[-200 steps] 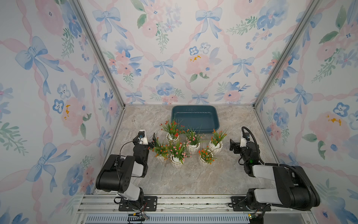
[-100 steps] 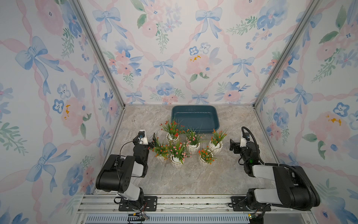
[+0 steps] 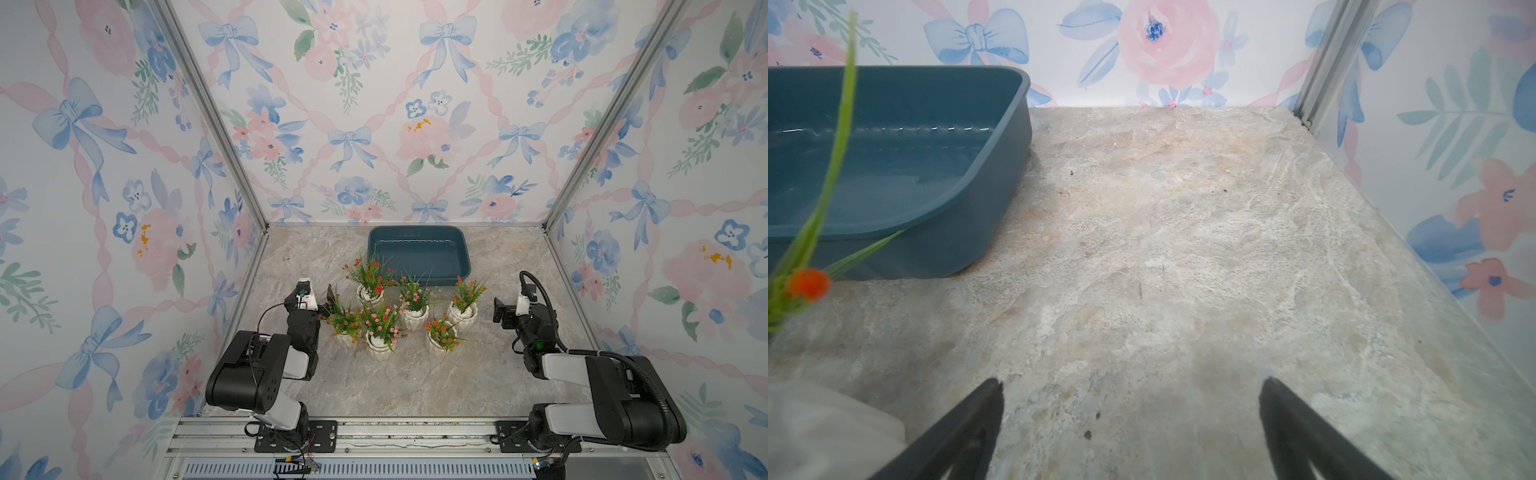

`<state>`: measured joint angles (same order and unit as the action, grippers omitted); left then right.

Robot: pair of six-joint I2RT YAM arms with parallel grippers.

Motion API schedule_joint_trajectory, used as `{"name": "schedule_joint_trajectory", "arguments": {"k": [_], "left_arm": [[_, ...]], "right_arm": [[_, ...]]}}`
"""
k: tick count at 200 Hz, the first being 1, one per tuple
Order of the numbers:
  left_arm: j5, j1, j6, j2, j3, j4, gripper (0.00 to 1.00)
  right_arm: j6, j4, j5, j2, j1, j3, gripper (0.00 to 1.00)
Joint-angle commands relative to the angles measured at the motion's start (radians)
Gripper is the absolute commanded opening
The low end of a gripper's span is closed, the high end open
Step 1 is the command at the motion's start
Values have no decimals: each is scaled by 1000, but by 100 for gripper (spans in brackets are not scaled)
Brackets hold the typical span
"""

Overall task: Put the potted gypsophila into the storage box
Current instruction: Pick up the baby's breath potted plant from the center of the board.

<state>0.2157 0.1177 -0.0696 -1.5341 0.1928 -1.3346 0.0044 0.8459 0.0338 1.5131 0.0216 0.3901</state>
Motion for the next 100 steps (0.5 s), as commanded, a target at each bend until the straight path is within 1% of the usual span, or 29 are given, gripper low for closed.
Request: {"name": "schedule_joint_trajectory", "arguments": {"k": [1, 15, 25, 32, 40, 48, 59, 71, 86, 100], "left_arm": [[129, 30, 20, 81, -11, 30, 98], [284, 56, -4, 163, 21, 140, 98], [402, 66, -51, 233, 69, 276, 98], [459, 66, -83, 282, 105, 379, 98], [495, 66, -116, 345, 141, 486, 98], [510, 66, -154, 408, 179, 602, 98], [525, 66, -212, 486, 246, 761, 98], [512, 66, -250, 562, 317, 916, 98], [466, 66, -280, 645, 397, 1068, 98], [430, 66, -307, 702, 467, 1183, 98]], "right_arm": [[9, -170, -10, -91, -3, 70, 97], [37, -334, 12, -167, -3, 129, 97], [66, -411, 20, -222, -5, 163, 97], [78, -455, 20, -258, -3, 186, 97], [96, -526, 28, -294, 0, 226, 97], [113, -620, 53, -324, 6, 280, 97], [142, -774, 122, -346, 22, 373, 97], [138, -911, 132, -357, 33, 471, 97], [139, -996, 136, -377, 46, 538, 97], [225, -1044, 126, -401, 21, 576, 97]]}}
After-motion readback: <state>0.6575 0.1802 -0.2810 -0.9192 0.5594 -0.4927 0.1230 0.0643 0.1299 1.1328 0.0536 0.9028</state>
